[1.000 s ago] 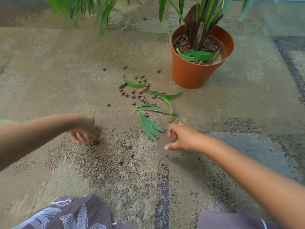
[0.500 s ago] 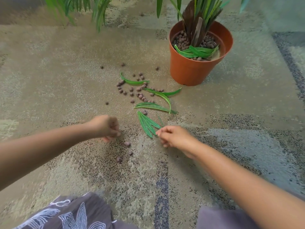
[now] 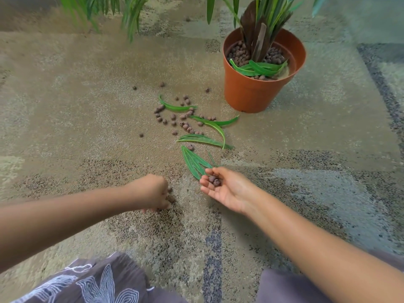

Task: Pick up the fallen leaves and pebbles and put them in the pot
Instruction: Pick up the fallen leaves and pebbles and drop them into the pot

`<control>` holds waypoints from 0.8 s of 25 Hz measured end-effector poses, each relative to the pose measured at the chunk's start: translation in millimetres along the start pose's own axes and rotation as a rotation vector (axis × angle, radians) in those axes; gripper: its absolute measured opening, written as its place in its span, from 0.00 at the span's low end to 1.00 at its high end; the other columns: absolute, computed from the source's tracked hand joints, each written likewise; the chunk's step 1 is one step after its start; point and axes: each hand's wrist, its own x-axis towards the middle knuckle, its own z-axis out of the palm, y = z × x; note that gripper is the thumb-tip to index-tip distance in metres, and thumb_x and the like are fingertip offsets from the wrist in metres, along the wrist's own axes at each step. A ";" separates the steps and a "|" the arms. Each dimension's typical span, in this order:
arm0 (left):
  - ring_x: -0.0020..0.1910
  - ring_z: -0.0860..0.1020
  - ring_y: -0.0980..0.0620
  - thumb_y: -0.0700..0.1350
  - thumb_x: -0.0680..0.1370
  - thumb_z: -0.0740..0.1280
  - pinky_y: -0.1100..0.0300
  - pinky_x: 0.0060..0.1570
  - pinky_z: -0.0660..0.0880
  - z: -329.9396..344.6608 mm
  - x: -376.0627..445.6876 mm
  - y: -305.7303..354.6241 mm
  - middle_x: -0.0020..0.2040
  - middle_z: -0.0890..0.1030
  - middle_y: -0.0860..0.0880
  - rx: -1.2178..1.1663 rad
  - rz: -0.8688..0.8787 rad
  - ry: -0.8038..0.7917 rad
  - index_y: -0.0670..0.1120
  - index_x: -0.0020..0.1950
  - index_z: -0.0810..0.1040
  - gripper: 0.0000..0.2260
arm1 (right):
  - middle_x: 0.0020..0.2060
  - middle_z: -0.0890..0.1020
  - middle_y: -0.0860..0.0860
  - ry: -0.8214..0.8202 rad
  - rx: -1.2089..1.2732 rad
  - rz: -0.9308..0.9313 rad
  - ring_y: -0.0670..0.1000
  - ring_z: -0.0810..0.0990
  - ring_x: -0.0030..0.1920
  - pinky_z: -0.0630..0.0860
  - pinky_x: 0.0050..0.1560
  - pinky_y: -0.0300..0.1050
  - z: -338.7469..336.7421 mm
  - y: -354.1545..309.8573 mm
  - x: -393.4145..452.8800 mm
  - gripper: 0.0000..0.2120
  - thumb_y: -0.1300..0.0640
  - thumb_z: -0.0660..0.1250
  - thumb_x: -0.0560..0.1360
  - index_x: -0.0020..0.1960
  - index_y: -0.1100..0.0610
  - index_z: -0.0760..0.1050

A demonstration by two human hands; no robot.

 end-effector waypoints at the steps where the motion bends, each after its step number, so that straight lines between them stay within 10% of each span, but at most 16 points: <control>1: 0.32 0.73 0.60 0.46 0.74 0.68 0.67 0.31 0.75 6.1 0.5 -3.7 0.34 0.70 0.58 0.044 0.007 0.016 0.46 0.40 0.73 0.06 | 0.38 0.77 0.56 0.010 0.010 -0.016 0.51 0.79 0.39 0.80 0.43 0.43 -1.5 -1.7 0.6 0.10 0.59 0.55 0.80 0.50 0.62 0.73; 6: 0.43 0.72 0.54 0.41 0.74 0.67 0.66 0.38 0.72 16.8 9.8 -13.5 0.44 0.70 0.51 0.165 -0.004 0.057 0.43 0.49 0.73 0.06 | 0.39 0.78 0.56 0.028 0.048 -0.043 0.52 0.79 0.40 0.80 0.43 0.44 -3.1 -4.2 4.0 0.10 0.57 0.56 0.80 0.46 0.61 0.73; 10: 0.32 0.75 0.60 0.39 0.75 0.66 0.71 0.27 0.71 2.9 9.4 -11.0 0.40 0.76 0.52 0.056 0.025 0.043 0.42 0.46 0.75 0.02 | 0.37 0.78 0.55 0.017 0.041 -0.043 0.51 0.79 0.39 0.81 0.43 0.44 -3.4 2.3 3.8 0.11 0.56 0.57 0.79 0.43 0.60 0.72; 20: 0.34 0.73 0.57 0.47 0.71 0.71 0.63 0.36 0.72 -22.8 10.5 39.8 0.38 0.75 0.54 -0.238 0.405 0.599 0.49 0.50 0.74 0.11 | 0.40 0.79 0.59 -0.105 0.075 0.007 0.54 0.80 0.43 0.80 0.49 0.50 1.1 1.5 4.3 0.13 0.58 0.52 0.82 0.53 0.64 0.72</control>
